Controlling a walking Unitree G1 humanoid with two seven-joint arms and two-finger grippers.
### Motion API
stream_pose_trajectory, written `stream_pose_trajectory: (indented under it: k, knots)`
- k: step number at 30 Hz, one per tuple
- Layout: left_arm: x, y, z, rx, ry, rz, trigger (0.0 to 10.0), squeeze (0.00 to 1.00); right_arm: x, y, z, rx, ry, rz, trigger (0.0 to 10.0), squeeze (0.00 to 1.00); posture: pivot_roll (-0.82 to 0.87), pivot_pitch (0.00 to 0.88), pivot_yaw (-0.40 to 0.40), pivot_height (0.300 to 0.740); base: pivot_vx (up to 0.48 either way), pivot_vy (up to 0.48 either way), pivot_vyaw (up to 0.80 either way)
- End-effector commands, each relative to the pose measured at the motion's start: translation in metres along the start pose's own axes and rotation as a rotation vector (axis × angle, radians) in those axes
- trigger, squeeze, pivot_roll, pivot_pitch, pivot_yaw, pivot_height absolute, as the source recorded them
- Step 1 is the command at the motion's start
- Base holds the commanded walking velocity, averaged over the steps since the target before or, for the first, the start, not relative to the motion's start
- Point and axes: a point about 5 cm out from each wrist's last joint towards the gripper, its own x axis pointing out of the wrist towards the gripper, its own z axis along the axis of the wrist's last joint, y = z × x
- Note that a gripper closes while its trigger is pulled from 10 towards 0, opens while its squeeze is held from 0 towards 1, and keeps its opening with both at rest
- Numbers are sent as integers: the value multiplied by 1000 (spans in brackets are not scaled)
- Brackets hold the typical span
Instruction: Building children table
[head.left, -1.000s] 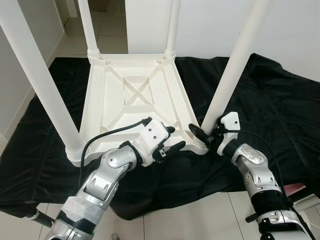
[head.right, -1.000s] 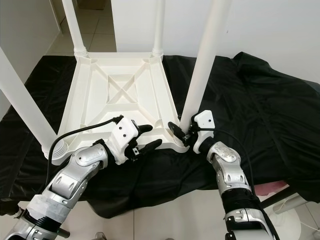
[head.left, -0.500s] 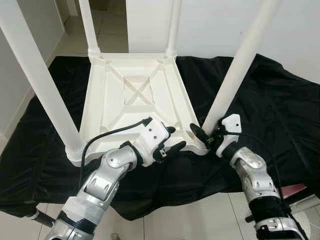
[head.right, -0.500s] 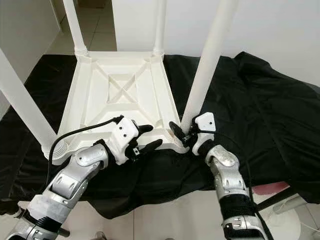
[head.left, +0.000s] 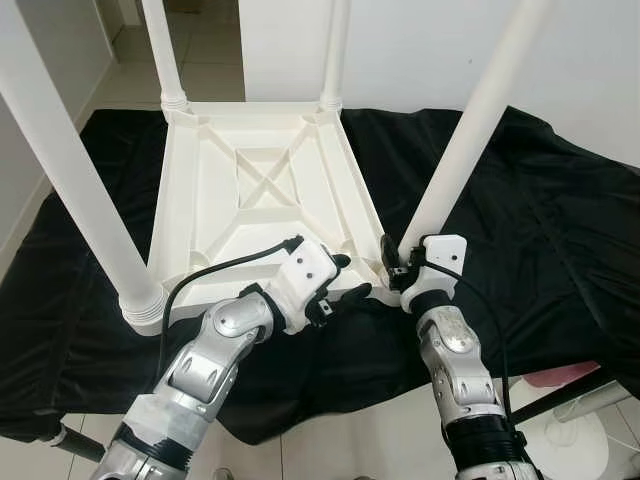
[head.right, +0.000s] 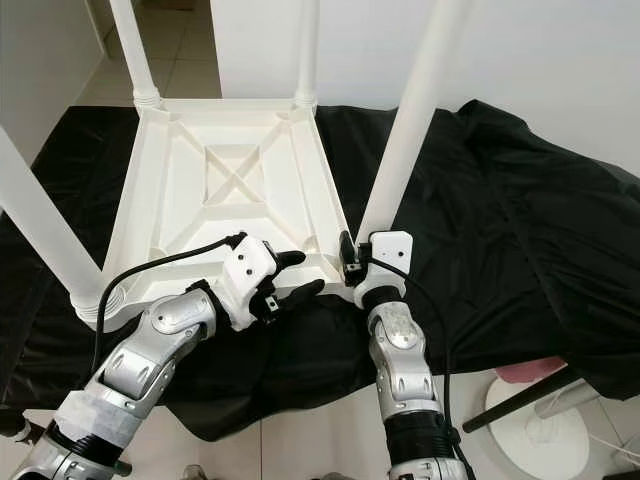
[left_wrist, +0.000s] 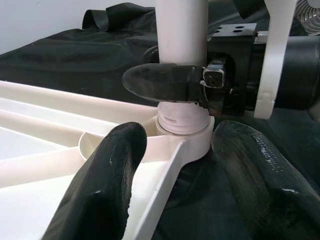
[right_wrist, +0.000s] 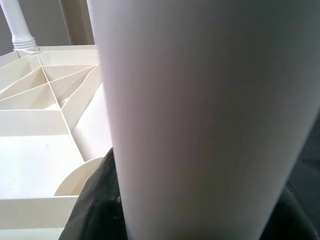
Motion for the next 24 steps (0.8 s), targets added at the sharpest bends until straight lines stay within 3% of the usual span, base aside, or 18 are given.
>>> stream_pose_trajectory:
  k: [1, 10, 12, 15, 16, 17, 19, 24]
  knots:
    - [0, -5, -1, -7, 7, -33, 10000, 0, -3, -3, -6, 11, 37, -24, 10000, 1000, -42, 92, -55, 740, 0, 0, 0]
    - [-1, -1, -2, -6, 8, 2, 10000, 0, -14, -9, 2, 3, -22, -31, 10000, 1000, -32, 82, -79, 740, 0, 0, 0]
    - [-5, -4, 1, -65, -26, 17, 10000, 0, -26, -12, 3, -24, -40, -32, 10000, 1000, -30, 82, -85, 740, 0, 0, 0]
    - [-5, -4, 1, -65, -26, 17, 10000, 0, -26, -12, 3, -24, -40, -32, 10000, 1000, -30, 82, -85, 740, 0, 0, 0]
    - [-16, -8, -3, -85, -9, 25, 10000, 0, -40, -12, 2, -24, -45, -11, 10000, 0, -34, 77, -83, 740, 0, 0, 0]
    - [-16, -8, -3, -85, -9, 25, 10000, 0, -40, -12, 2, -24, -45, -11, 10000, 0, -34, 77, -83, 740, 0, 0, 0]
    - [-32, -8, -7, -115, 17, 64, 10000, 0, -54, -7, 4, -7, -65, 36, 10000, 0, -32, 72, -85, 740, 0, 0, 0]
    - [-44, -9, -8, -144, 33, 80, 10000, 0, -63, -2, 6, 3, -78, 78, 10000, 0, -30, 71, -84, 740, 0, 0, 0]
